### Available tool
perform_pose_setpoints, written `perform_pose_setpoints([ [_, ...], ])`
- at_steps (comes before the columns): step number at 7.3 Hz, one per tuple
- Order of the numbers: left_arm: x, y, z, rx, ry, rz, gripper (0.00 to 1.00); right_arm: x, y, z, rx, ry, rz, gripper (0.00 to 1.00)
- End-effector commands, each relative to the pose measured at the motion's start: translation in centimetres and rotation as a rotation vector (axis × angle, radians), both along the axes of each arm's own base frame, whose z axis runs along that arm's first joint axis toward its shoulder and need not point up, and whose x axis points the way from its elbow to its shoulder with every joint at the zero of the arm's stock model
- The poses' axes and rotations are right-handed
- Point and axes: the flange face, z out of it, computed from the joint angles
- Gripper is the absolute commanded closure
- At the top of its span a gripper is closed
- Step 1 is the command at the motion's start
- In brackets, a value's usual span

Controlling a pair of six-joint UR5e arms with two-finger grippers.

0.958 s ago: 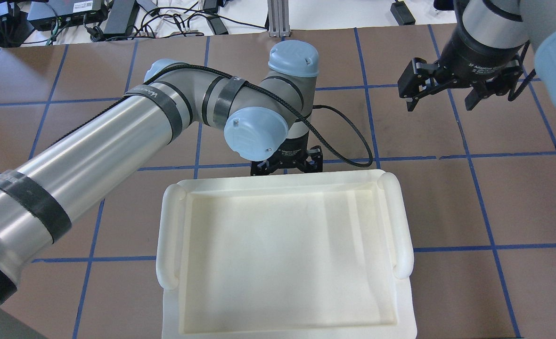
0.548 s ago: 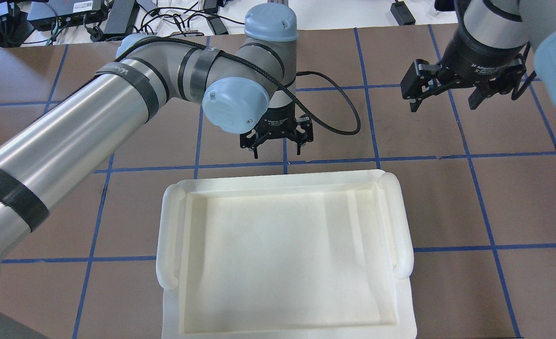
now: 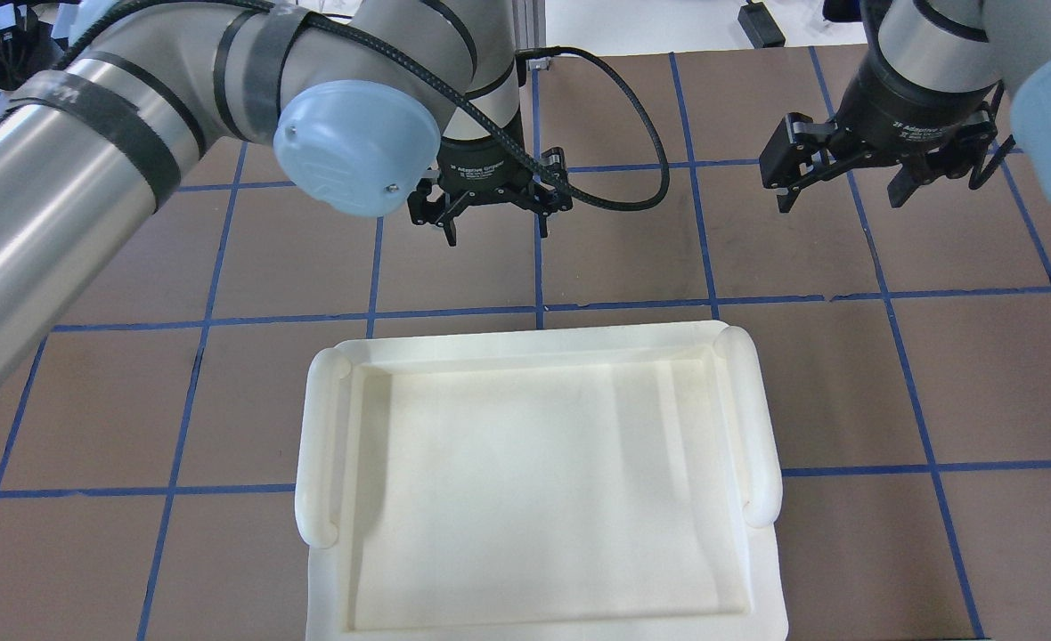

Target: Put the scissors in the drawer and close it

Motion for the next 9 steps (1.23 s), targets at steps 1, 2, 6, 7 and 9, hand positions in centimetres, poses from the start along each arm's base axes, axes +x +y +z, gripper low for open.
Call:
perform_pose_setpoints([
  [1,1.6,3.7,5.1,-0.065,0.016,-0.131,0.0,-0.2,0.0,0.0,0.001,0.019,0.0,0.0],
  [2,2.5,4.2,5.2,-0.084,0.02,-0.228,0.0,-0.2,0.0,0.0,0.001,0.021,-0.001,0.0],
  [6,12.8,1.0,7.8,-0.12,0.013,-0.036,0.0,-0.1,0.1,0.2,-0.004,0.019,-0.004,0.0],
  [7,16.0,0.3,8.7,-0.139,0.019,0.028,0.0,-0.2,0.1,0.2,-0.004,0.021,-0.001,0.0],
  [9,17.0,2.2,10.0,-0.155,0.005,-0.021,0.0,-0.3,0.0,0.1,-0.002,0.021,0.0,0.0],
])
